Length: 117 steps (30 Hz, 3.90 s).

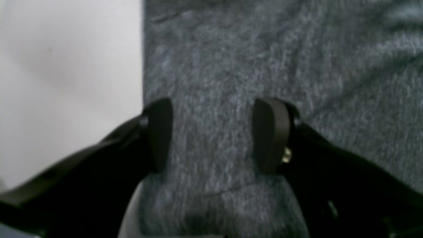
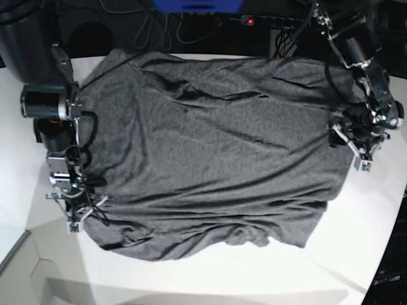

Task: Layout the t-shirt on the table in an organized manner, then fold the t-shirt properly
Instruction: 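Grasp the shirt's side edges with both grippers and pull them outward, then release the sides and move both grippers to the collar-side corners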

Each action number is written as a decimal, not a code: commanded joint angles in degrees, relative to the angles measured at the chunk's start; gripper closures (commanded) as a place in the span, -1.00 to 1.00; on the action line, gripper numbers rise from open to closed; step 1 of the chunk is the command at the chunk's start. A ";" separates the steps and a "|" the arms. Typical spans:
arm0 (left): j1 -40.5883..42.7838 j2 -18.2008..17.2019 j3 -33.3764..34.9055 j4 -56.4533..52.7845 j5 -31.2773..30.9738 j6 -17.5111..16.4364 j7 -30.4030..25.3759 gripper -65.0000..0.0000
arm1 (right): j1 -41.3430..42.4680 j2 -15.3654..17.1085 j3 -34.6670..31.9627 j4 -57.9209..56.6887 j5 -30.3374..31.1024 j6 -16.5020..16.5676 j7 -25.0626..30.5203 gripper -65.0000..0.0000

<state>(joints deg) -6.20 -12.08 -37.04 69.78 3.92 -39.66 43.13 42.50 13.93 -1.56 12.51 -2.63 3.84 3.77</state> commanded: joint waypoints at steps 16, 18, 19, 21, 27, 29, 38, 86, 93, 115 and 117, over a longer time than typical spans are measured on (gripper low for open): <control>-3.43 1.75 0.07 12.55 4.21 -0.34 7.55 -0.15 | 0.62 -0.62 0.46 4.23 0.30 -2.47 11.48 1.00; -7.12 2.27 0.33 14.05 4.21 -0.34 10.71 -0.15 | -2.19 -0.62 0.46 8.37 0.30 -2.47 11.48 1.00; -8.97 2.36 0.42 14.13 4.21 -0.34 11.85 -0.15 | -3.78 -0.62 0.46 11.18 0.30 -2.47 11.48 1.00; -12.92 3.42 0.51 14.05 4.38 -0.34 13.00 -0.15 | -8.26 -0.62 0.46 18.48 0.30 -2.47 11.04 1.00; -23.21 6.41 4.55 6.49 4.65 -0.34 13.00 -0.15 | -21.80 -0.53 0.46 46.17 0.30 -2.47 -1.26 1.00; -25.41 6.41 7.63 1.65 4.65 -0.34 12.38 -0.15 | -25.75 -0.62 0.99 53.29 0.30 -2.39 -4.69 1.00; -34.64 6.67 18.44 -28.94 4.21 3.40 -7.75 -0.15 | -42.02 -6.07 5.65 72.28 0.30 -2.30 -11.02 1.00; -41.76 -7.31 10.36 -47.40 -2.38 20.89 -29.82 -0.15 | -59.16 -5.10 20.51 79.40 0.30 3.94 -14.10 0.80; -21.98 -8.01 7.81 -10.57 -15.57 18.16 -7.75 -0.15 | -60.65 -7.21 28.51 83.27 0.22 13.35 -14.63 0.30; 30.24 4.56 -8.81 37.61 -19.00 17.20 8.95 -0.15 | -74.63 -15.21 32.46 96.28 0.39 13.70 -14.36 -0.10; 31.65 5.00 -8.81 36.46 -19.00 17.20 8.60 -0.15 | -74.63 -15.21 32.46 96.28 0.39 13.70 -14.36 -0.10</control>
<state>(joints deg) 25.10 -6.44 -45.56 105.65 -14.94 -22.57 52.36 -32.23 -1.76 30.68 107.68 -2.72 18.00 -12.40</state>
